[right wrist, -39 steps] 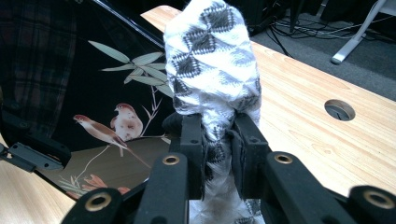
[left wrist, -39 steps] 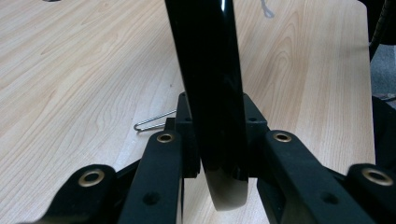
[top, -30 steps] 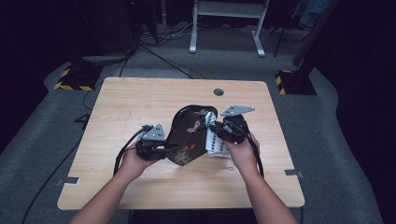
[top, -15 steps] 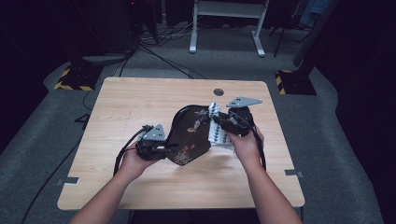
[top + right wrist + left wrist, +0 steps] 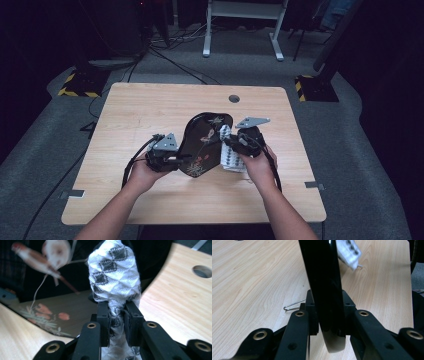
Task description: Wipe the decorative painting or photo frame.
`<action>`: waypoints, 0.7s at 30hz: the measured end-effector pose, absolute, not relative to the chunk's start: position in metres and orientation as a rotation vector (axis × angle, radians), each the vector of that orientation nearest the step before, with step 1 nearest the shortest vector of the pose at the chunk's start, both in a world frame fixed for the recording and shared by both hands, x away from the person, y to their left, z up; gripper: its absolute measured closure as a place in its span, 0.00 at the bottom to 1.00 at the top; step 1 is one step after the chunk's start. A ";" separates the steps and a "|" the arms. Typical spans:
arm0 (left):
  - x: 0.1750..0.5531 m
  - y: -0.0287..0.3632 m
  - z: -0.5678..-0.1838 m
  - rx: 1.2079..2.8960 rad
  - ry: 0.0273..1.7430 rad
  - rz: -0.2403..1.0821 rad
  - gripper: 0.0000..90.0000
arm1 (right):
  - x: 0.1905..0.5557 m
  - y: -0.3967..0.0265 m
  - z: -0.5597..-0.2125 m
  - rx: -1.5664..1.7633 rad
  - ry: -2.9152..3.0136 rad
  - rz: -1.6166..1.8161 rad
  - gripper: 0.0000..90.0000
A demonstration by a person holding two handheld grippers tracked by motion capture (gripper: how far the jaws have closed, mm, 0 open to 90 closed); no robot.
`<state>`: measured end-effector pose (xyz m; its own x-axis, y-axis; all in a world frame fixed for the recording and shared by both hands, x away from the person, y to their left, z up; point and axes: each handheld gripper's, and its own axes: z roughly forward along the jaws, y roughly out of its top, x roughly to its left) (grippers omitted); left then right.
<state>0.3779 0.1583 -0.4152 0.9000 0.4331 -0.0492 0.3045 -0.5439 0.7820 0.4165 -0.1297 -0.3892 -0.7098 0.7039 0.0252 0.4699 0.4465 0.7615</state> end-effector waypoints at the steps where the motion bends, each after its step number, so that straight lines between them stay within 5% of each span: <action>1: 0.378 0.158 -0.415 2.186 0.526 0.187 0.84 | 0.415 -0.127 -0.391 0.993 2.421 1.122 0.86; 14: 0.378 0.158 -0.415 2.184 0.534 0.189 0.84 | 0.393 -0.089 -0.374 0.797 2.454 1.162 0.86; 21: 0.378 0.158 -0.415 2.185 0.532 0.191 0.84 | 0.390 -0.088 -0.407 0.824 2.523 1.102 0.86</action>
